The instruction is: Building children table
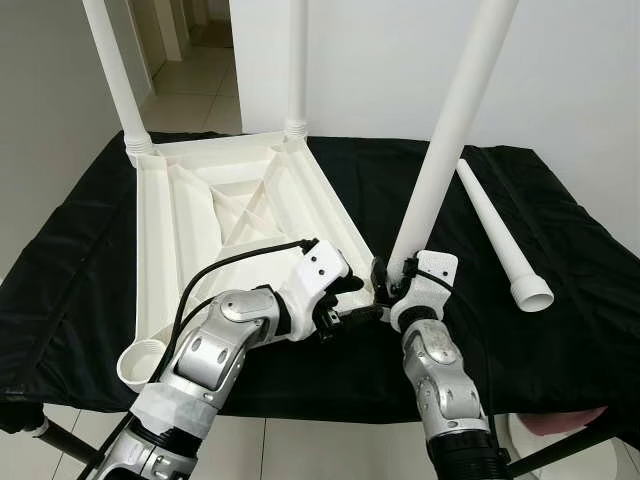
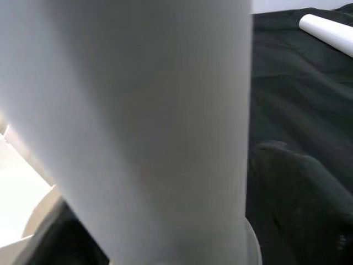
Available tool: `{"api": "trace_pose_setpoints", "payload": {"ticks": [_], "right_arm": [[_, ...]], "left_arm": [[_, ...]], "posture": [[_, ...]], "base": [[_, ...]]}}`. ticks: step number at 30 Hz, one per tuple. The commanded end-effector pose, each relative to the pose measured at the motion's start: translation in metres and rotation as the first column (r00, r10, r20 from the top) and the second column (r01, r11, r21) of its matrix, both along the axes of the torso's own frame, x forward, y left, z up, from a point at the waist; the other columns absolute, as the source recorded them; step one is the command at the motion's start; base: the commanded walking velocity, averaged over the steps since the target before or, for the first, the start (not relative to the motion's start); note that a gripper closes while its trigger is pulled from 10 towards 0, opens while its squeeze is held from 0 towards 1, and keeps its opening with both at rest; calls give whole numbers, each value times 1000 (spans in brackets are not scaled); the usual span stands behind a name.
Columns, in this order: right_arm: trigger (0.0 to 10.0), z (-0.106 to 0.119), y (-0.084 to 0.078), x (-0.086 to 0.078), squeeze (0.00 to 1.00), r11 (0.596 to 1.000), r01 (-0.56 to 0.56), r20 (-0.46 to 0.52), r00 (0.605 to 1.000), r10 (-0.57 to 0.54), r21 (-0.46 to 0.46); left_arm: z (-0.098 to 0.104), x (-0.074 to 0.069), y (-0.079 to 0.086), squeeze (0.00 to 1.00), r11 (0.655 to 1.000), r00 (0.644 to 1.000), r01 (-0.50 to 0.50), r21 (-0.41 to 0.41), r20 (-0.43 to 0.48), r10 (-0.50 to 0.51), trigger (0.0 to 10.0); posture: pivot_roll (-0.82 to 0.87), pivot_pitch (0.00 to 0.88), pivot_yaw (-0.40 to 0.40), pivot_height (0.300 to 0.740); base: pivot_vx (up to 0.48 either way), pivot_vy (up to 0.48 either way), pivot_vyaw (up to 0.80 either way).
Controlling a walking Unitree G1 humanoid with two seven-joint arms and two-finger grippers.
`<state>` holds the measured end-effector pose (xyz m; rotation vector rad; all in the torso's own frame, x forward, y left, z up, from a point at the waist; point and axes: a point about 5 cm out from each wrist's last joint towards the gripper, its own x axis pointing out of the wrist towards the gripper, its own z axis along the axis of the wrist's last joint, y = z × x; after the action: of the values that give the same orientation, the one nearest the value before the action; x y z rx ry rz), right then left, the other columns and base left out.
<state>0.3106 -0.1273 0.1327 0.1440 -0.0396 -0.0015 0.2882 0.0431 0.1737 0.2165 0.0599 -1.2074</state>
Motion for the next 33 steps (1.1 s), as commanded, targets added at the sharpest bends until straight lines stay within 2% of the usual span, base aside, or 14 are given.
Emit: {"api": "trace_pose_setpoints", "payload": {"ticks": [1, 7, 8, 9, 12, 13, 14, 15, 19, 21, 22, 23, 24, 33], "right_arm": [[10000, 0, -5, -2, 1000, 1000, -11, -1, 1000, 11, 2], [10000, 4, -27, 2, 1000, 987, -134, 8, 991, 136, -86], [10000, 5, -30, 3, 761, 979, -174, 4, 984, 176, -104], [10000, 6, -32, 5, 0, 966, -223, 3, 974, 226, -131], [10000, 13, -33, 9, 0, 909, -353, 9, 932, 363, -221], [10000, 13, -33, 9, 0, 909, -353, 9, 932, 363, -221], [10000, 15, -30, 10, 0, 858, -433, 7, 892, 452, -275], [10000, 15, -30, 10, 0, 858, -433, 7, 892, 452, -275], [10000, 12, -22, 13, 0, 754, -584, -53, 800, 598, -301], [10000, 11, -21, 13, 0, 732, -607, -60, 780, 622, -310], [8235, 9, -20, 14, 0, 709, -633, -80, 761, 644, -311], [8235, 7, -20, 15, 0, 695, -647, -93, 749, 656, -312], [0, 3, -20, 15, 0, 684, -661, -115, 740, 663, -309], [0, -6, -24, 16, 0, 659, -697, -158, 712, 685, -283]], "left_arm": [[-4, 0, 0, 0, 1000, 1000, -31, 4, -3, 31, 10000], [-4, 1, 1, 0, 999, 999, -37, 5, -2, 37, 10000], [-4, 1, 2, 0, 999, 999, -37, 4, -2, 37, 10000], [-4, 1, 2, 0, 999, 999, -38, 5, -2, 38, 10000], [-3, 2, 2, 0, 999, 999, -37, 4, -3, 37, 10000], [-3, 2, 2, 0, 999, 999, -37, 4, -3, 37, 10000], [-3, 1, 1, 0, 999, 999, -34, 5, -3, 34, 10000], [-3, 1, 1, 0, 999, 999, -34, 5, -3, 34, 10000], [-4, -1, -1, 0, 1000, 1000, -21, 9, -6, 21, 10000], [-4, -1, -2, 0, 1000, 1000, -19, 9, -7, 19, 10000], [-5, -2, -2, 0, 1000, 1000, -16, 11, -8, 17, 10000], [-5, -2, -2, 0, 1000, 1000, -15, 13, -8, 15, 10000], [-5, -3, -1, 0, 1000, 1000, -13, 15, -10, 13, 10000], [-6, -4, 2, 0, 1000, 1000, -22, 20, -15, 22, 10000]], "posture": [[30, 8, -4, 740], [29, 14, -7, 740], [28, 15, -5, 740], [28, 15, -5, 740], [23, 19, -2, 740], [23, 19, -2, 740], [21, 20, 0, 740], [21, 20, 0, 740], [27, 21, -1, 740], [29, 21, -1, 740], [34, 23, -2, 740], [36, 23, -3, 740], [39, 23, -3, 740], [52, 26, -10, 740]], "base": [[0, 0, 0], [0, 0, 0], [0, 0, 0], [0, 0, 0], [0, 0, 0], [0, 0, 0], [0, 0, 0], [0, 0, 0], [0, 0, 0], [0, 0, 0], [0, 0, 0], [0, 0, 0], [0, 0, 0], [0, 0, 0]]}}
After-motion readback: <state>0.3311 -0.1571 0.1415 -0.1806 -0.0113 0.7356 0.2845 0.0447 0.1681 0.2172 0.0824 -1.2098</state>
